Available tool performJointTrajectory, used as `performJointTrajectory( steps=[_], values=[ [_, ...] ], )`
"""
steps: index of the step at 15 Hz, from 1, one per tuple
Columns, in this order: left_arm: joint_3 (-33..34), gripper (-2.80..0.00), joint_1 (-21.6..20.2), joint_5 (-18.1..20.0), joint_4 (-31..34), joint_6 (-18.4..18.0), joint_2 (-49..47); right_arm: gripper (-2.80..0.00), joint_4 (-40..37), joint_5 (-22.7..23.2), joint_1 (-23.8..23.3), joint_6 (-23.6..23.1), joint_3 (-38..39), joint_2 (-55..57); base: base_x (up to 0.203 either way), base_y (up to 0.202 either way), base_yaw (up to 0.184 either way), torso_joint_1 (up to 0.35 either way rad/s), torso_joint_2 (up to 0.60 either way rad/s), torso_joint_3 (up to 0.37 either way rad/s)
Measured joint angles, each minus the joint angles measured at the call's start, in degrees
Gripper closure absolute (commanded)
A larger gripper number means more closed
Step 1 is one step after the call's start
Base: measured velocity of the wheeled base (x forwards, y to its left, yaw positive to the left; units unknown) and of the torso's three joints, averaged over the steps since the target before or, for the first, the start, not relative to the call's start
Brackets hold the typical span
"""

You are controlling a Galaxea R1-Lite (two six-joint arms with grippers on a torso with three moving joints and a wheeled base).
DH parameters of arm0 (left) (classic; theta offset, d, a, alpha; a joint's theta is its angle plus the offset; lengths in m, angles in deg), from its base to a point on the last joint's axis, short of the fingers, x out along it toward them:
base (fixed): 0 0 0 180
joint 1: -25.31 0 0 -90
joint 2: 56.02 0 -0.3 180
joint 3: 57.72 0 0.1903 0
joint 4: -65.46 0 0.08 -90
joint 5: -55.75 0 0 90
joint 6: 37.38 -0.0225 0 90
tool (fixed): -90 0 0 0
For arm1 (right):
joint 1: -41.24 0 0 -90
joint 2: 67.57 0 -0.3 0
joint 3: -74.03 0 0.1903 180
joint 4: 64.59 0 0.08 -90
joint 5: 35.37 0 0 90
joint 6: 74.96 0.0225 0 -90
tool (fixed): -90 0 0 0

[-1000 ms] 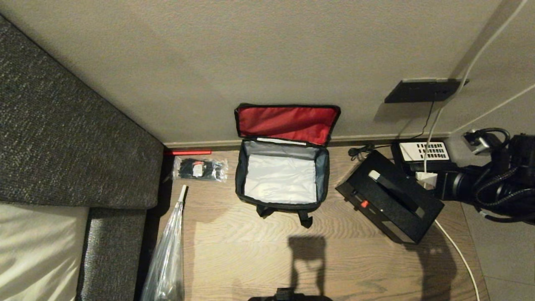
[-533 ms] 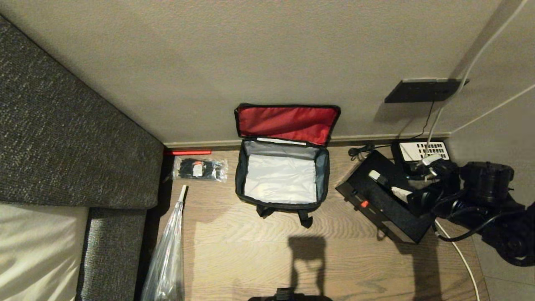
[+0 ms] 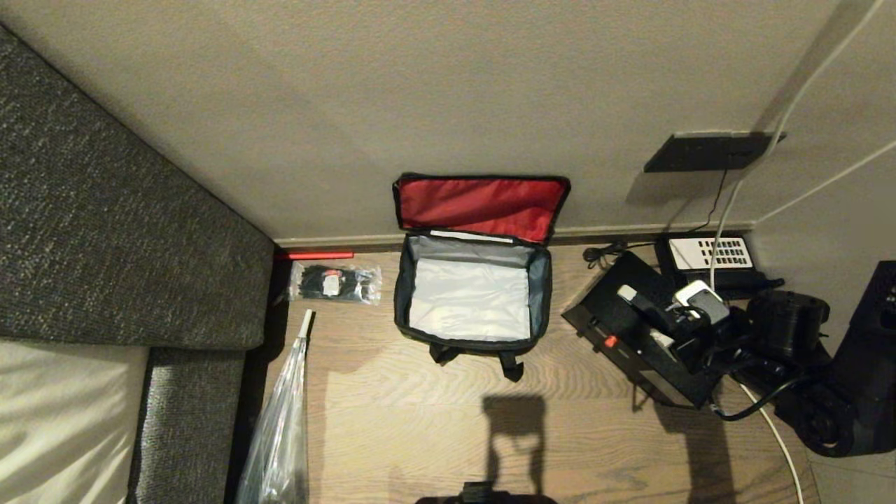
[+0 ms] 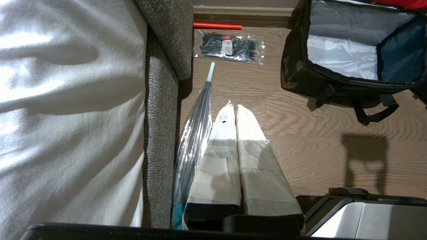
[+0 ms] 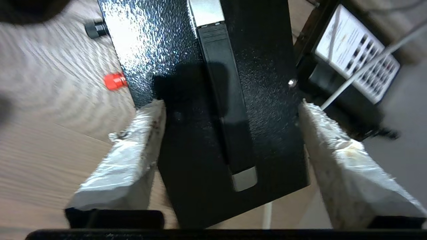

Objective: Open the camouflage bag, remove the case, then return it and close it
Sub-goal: Grip the handle again

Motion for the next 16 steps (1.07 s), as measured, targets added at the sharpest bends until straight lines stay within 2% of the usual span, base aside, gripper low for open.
performJointTrajectory(
  steps=[2, 4, 7, 11, 12, 16],
  values=[
    [0.0, 0.00, 0.0, 0.0, 0.0, 0.0, 0.0, -2.80, 2.1, -1.6, -0.1, -6.9, -0.1, 0.8, 0.000, 0.000, 0.000, 0.000, 0.00, 0.000],
    [0.0, 0.00, 0.0, 0.0, 0.0, 0.0, 0.0, -2.80, 7.4, -4.3, 0.0, -13.9, 0.1, 2.6, 0.000, 0.000, 0.000, 0.000, 0.00, 0.000],
    [0.0, 0.00, 0.0, 0.0, 0.0, 0.0, 0.0, -2.80, 9.2, -13.2, 0.2, -22.4, -0.4, 4.6, 0.000, 0.000, 0.000, 0.000, 0.00, 0.000],
    [0.0, 0.00, 0.0, 0.0, 0.0, 0.0, 0.0, -2.80, 9.2, -17.5, 0.6, -22.9, 0.2, 7.7, 0.000, 0.000, 0.000, 0.000, 0.00, 0.000],
    [0.0, 0.00, 0.0, 0.0, 0.0, 0.0, 0.0, -2.80, 9.3, -20.2, 1.6, -22.1, -0.7, 8.4, 0.000, 0.000, 0.000, 0.000, 0.00, 0.000],
    [0.0, 0.00, 0.0, 0.0, 0.0, 0.0, 0.0, -2.80, 9.3, -33.9, 8.3, -13.5, -6.9, 11.7, 0.000, 0.000, 0.000, 0.000, 0.00, 0.000]
  ],
)
